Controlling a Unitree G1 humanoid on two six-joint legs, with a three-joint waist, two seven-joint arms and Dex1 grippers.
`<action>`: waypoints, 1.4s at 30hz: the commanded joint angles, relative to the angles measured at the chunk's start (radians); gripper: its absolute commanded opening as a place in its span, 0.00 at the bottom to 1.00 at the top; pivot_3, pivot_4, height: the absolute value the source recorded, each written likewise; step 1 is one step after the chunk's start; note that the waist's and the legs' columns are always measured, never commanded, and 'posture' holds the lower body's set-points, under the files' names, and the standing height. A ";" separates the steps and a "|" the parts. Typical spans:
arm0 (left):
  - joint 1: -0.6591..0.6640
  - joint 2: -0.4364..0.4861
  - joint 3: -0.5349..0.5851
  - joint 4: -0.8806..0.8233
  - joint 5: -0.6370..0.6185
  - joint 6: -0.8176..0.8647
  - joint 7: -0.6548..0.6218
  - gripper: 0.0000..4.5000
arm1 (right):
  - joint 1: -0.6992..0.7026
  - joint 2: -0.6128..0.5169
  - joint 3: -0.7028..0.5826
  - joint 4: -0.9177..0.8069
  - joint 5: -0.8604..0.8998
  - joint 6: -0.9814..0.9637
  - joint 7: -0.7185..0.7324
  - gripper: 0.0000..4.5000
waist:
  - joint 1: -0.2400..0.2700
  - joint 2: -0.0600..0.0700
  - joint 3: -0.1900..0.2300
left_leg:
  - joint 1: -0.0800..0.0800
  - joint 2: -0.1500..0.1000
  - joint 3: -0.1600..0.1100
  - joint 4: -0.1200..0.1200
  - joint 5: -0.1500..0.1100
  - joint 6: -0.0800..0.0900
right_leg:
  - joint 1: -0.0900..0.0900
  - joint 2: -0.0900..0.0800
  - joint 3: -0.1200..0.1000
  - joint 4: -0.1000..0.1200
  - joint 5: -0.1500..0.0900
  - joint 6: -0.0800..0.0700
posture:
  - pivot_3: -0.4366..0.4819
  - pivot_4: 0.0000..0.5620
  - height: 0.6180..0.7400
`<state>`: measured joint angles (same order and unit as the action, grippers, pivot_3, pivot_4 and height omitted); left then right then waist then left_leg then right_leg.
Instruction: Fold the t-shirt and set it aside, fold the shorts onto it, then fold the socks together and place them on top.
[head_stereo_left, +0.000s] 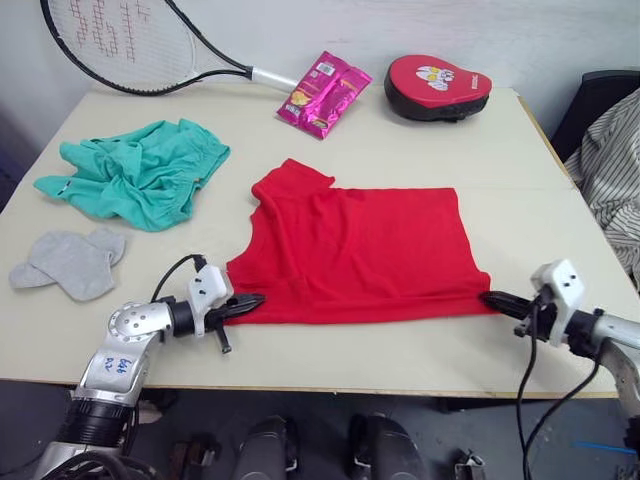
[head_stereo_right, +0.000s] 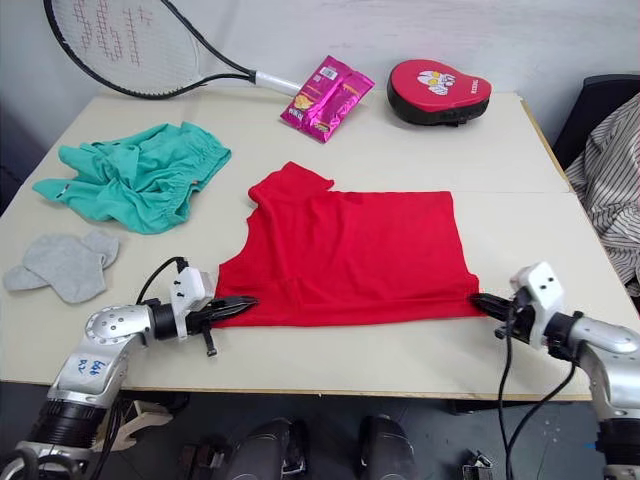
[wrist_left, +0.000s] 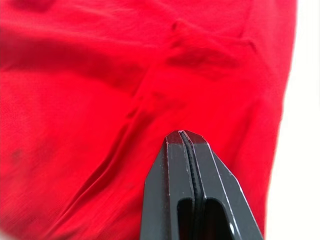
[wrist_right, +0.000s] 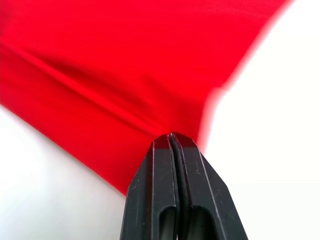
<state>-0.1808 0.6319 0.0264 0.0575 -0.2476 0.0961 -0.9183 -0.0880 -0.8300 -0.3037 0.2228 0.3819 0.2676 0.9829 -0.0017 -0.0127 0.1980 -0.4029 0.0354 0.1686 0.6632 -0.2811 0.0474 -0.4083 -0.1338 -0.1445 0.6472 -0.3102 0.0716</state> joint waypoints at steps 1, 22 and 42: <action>0.033 0.006 0.072 0.028 -0.064 -0.023 -0.030 0.00 | 0.020 -0.047 -0.104 -0.024 0.040 -0.006 0.013 0.01 | 0.000 0.001 -0.001 | 0.000 0.000 0.000 0.000 0.000 0.000 | 0.000 0.000 0.000 0.000 0.000 0.000 | 0.48 0.27 1.00; 0.185 0.190 0.119 -0.215 -0.016 -0.160 -0.160 0.61 | 0.176 -0.132 0.044 -0.302 -0.090 -0.289 0.188 0.59 | 0.002 0.002 -0.001 | -0.001 0.002 0.001 -0.002 -0.004 -0.004 | -0.001 0.002 0.000 -0.005 0.001 -0.001 | 0.48 0.27 1.00; 0.055 0.204 -0.057 -0.050 0.173 -0.105 -0.092 0.22 | 0.043 -0.125 0.194 -0.017 -0.275 -0.429 0.117 0.24 | -0.002 0.001 -0.006 | 0.006 0.004 0.001 -0.002 -0.004 -0.006 | 0.005 0.002 0.001 -0.005 0.002 -0.002 | 0.48 0.27 1.00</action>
<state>-0.1299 0.8226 -0.0226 -0.0367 -0.1200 -0.0253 -1.0206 -0.0517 -0.9398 -0.1222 0.1739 0.1368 -0.1916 1.1010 -0.0034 -0.0118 0.1915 -0.3923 0.0390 0.1697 0.6602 -0.2860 0.0417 -0.3988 -0.1319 -0.1437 0.6414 -0.3081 0.0695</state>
